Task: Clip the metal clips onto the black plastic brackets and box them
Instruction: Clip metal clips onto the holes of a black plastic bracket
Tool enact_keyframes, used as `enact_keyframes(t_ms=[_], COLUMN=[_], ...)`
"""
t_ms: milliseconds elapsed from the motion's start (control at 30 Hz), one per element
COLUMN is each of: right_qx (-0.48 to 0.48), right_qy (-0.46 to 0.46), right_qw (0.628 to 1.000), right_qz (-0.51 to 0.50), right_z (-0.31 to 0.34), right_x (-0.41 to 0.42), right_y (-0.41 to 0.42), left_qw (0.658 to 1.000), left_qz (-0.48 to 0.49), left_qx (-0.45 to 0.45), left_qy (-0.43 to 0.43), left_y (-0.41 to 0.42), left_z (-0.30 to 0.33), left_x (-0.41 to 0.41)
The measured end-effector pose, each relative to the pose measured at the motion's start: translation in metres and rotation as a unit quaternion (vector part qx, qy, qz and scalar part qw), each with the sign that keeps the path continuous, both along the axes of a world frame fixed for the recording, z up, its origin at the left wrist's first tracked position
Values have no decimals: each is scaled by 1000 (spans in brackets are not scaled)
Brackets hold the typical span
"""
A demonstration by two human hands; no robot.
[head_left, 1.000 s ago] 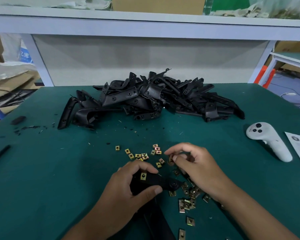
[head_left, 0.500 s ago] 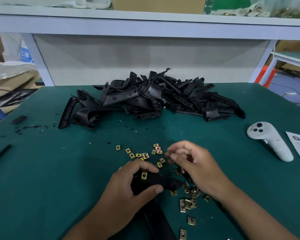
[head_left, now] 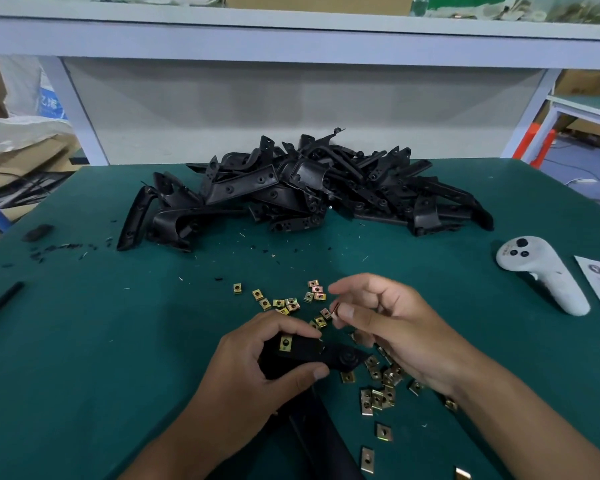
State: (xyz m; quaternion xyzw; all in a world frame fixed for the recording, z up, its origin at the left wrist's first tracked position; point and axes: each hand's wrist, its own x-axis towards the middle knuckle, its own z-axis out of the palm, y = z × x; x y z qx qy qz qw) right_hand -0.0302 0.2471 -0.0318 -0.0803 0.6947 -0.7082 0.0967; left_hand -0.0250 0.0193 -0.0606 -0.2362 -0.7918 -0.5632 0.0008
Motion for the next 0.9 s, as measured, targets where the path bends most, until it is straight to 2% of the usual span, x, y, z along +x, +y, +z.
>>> enact_keyframes(t_ms=[367, 800, 900], right_qx=[62, 66, 100], right_qy=[5, -6, 15], right_qw=[998, 997, 994], right_qz=[26, 45, 49], right_z=[3, 6, 6], right_x=[6, 10, 10], right_y=[-7, -8, -8], left_qw=[1000, 999, 999], left_qz=[11, 0, 13], left_qx=[22, 18, 23], left_qy=[15, 27, 28], left_y=[2, 1, 1], left_z=[2, 3, 3], left_x=[3, 3, 2])
